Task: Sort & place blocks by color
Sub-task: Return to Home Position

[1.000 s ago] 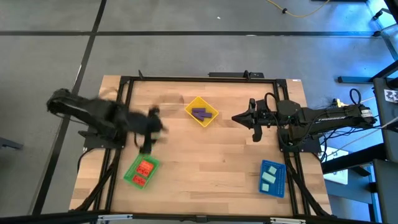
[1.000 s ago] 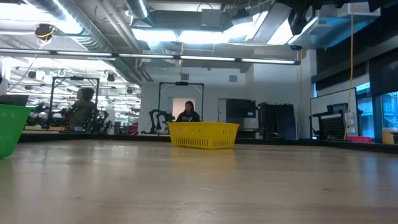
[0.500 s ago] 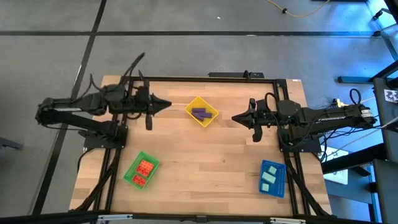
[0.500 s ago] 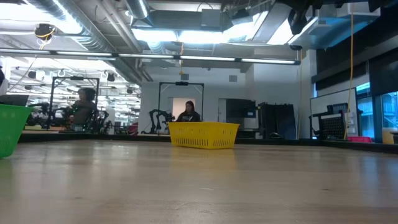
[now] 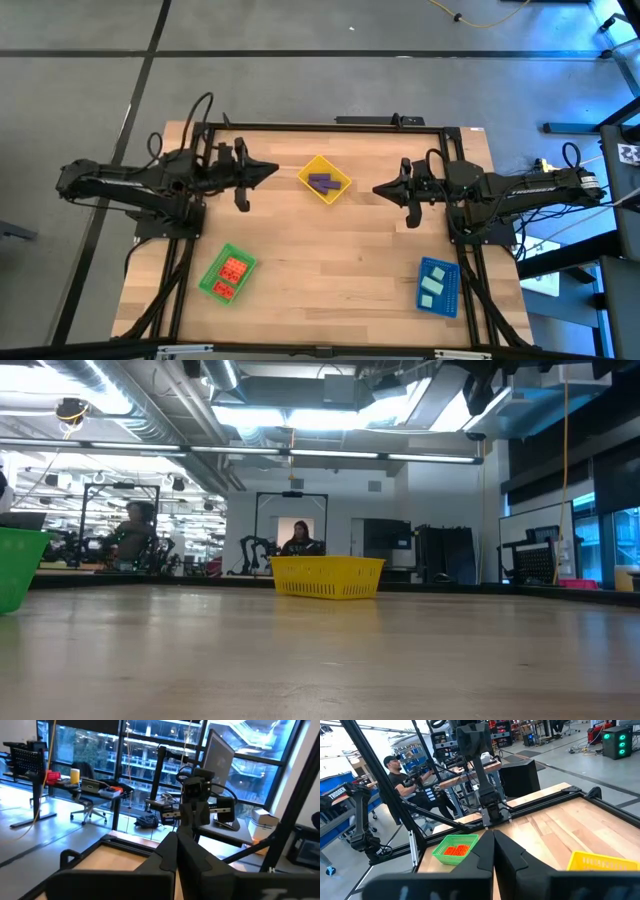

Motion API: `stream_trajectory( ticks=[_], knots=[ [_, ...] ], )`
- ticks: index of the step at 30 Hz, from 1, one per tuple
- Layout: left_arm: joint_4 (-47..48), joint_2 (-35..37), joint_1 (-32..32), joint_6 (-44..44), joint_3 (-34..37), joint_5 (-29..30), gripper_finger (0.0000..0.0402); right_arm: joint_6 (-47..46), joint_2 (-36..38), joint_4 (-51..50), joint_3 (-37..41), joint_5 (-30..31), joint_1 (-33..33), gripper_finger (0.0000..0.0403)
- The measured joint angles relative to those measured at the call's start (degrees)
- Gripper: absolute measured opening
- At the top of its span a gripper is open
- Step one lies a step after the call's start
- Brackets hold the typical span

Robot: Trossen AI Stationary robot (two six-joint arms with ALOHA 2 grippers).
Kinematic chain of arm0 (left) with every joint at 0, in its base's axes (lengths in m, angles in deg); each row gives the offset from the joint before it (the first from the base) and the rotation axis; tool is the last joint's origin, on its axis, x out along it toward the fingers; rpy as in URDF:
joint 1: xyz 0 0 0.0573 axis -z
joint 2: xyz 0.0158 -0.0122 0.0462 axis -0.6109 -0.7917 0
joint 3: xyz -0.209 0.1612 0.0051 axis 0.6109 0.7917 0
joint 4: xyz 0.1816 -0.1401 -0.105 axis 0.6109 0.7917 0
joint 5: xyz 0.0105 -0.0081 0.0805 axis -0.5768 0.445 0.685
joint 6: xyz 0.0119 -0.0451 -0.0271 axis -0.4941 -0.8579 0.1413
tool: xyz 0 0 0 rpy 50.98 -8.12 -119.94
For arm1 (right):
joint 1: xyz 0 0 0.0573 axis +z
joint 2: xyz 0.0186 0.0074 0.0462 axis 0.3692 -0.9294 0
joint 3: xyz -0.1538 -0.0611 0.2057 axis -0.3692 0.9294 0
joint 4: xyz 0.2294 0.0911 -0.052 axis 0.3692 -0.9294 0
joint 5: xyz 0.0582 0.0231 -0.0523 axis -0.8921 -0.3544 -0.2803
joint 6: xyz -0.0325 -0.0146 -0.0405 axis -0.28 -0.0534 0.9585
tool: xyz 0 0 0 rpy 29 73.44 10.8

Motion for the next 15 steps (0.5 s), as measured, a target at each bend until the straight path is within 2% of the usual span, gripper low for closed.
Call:
stream_trajectory(
  ticks=[10,15],
  knots=[
    [2.29,3.35,0.0,-0.17,0.0,-0.15,0.0,-1.68,0.0,0.0,0.0,-0.02,-0.01,0.0001],
    [3.62,7.19,0.02,0.27,1.46,-1.98,0.0,-2.02,0.0,-0.01,0.0,-0.04,0.01,0.0001]
  ],
)
